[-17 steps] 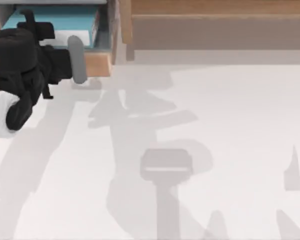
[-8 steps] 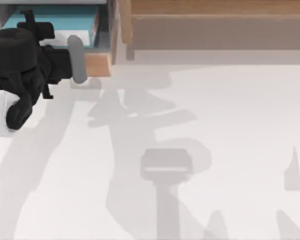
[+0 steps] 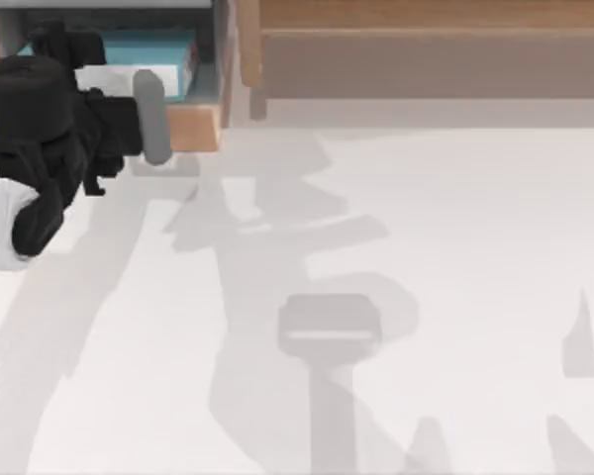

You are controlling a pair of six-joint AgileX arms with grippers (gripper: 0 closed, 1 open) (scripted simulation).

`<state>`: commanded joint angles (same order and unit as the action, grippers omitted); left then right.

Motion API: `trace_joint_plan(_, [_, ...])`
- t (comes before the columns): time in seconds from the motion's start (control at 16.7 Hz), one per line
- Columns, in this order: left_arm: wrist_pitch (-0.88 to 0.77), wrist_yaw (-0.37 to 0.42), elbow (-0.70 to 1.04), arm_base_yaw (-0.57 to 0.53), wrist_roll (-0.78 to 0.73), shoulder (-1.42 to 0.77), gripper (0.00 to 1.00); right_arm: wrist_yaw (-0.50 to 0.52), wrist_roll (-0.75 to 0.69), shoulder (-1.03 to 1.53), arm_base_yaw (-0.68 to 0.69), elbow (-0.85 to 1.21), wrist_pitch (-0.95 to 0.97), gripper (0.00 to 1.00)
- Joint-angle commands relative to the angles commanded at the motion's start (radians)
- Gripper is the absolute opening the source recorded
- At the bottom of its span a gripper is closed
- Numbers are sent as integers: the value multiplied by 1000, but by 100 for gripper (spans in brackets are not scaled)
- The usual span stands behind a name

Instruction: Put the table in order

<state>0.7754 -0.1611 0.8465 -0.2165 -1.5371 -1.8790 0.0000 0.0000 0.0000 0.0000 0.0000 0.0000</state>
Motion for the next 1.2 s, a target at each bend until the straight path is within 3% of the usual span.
trace_joint_plan(0.6, [1, -1, -4, -2, 1, 4, 100, 0, 0, 0, 0, 0, 0, 100])
trace_joint_plan(1.2, [47, -29, -198, -29, 9, 146, 100, 0, 0, 0, 0, 0, 0, 100])
